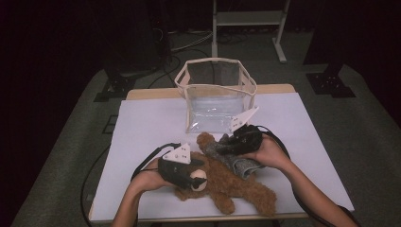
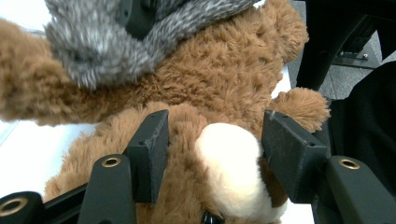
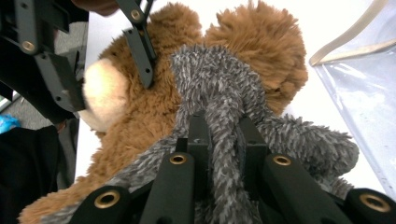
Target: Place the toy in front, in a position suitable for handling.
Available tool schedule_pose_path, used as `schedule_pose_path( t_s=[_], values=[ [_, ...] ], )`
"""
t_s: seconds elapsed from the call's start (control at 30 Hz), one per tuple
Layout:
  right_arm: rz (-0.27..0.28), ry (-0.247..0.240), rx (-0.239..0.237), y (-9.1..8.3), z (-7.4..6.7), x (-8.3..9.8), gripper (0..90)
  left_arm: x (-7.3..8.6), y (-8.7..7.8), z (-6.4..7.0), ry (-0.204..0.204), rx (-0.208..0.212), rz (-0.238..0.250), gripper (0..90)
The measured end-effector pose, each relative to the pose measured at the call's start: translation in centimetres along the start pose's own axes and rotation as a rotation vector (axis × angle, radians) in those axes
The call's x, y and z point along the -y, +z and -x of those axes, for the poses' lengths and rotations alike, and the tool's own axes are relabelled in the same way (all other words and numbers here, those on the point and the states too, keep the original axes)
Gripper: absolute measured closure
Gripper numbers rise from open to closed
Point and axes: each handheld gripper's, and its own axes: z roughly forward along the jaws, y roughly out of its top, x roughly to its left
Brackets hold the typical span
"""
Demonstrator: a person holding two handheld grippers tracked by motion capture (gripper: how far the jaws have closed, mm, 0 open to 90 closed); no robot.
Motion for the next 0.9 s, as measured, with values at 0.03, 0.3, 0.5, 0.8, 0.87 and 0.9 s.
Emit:
schedule_pose_path(
  t_s=[0.03,0.3,0.5,0.8,0.87,0.9],
  values=[
    [0.013,-0.005,0.0,-0.4,-0.1,-0.1,78.6,0.0,0.0,0.0,0.001,0.001,-0.001,41.8],
    [0.071,-0.034,0.006,-1.7,-1.0,-1.4,78.6,0.0,0.2,0.0,0.003,-0.001,-0.005,41.4],
    [-0.004,-0.016,-0.006,-0.1,-1.0,-0.2,78.6,0.0,0.2,0.0,0.0,-0.002,-0.003,41.3],
    [0.063,-0.025,0.0,-2.9,-2.2,0.4,78.5,0.0,0.2,0.0,-0.005,-0.017,-0.001,41.1],
    [0.066,-0.033,0.001,-3.5,-2.8,0.9,78.4,-0.1,0.2,-0.1,-0.001,-0.022,-0.004,41.1],
    [0.065,-0.036,0.001,-3.7,-3.2,1.3,78.4,-0.1,0.2,-0.1,0.0,-0.024,-0.003,41.1]
  ],
)
